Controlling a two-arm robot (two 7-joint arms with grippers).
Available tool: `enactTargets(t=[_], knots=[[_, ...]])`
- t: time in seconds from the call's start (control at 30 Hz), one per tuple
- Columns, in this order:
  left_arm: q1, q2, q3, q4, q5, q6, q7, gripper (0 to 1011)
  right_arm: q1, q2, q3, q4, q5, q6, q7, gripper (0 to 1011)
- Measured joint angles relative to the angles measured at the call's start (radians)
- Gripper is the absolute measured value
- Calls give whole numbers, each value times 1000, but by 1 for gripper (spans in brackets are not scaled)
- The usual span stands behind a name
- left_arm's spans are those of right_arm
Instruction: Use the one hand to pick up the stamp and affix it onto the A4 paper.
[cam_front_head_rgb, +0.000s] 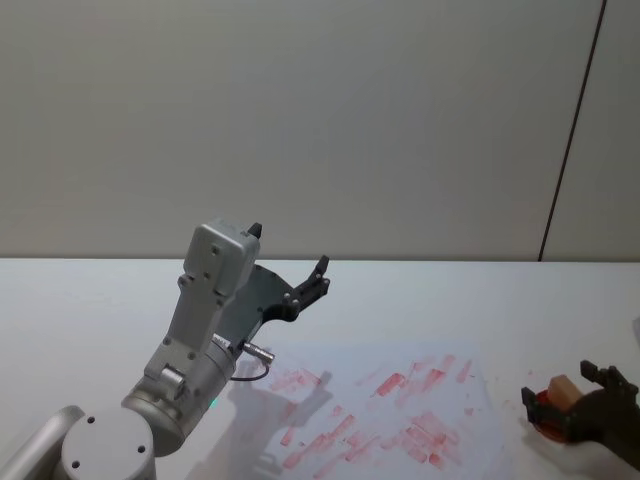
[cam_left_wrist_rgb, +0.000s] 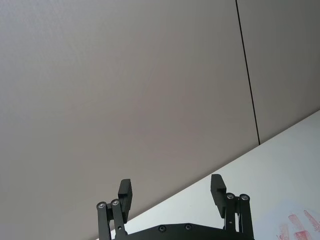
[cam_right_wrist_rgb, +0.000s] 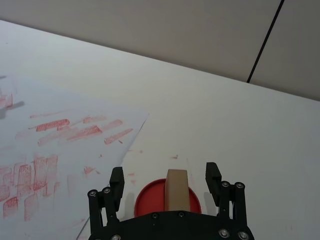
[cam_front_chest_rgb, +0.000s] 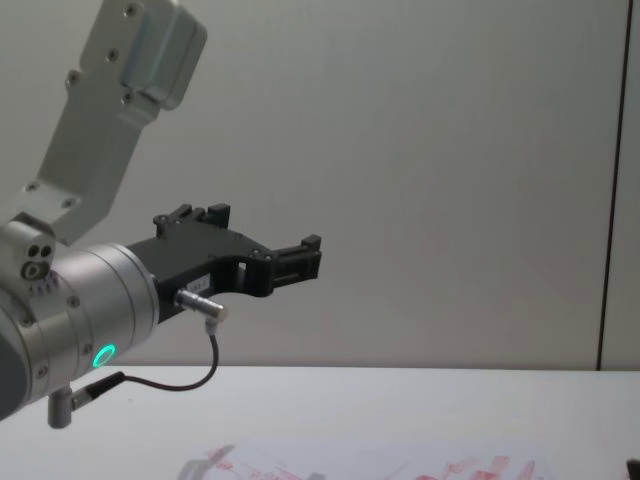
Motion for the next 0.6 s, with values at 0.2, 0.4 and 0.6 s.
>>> enactTargets(t=[0.2,0.4,0.6], knots=[[0,0,0,0,0,0,0,1003,-14,6,1,0,0,8,-1,1001],[0,0,0,0,0,0,0,1002,-20,7,2,5,-3,9,-4,1001],[0,0,0,0,0,0,0,1002,-18,5,1,17,-11,7,-3,1001]])
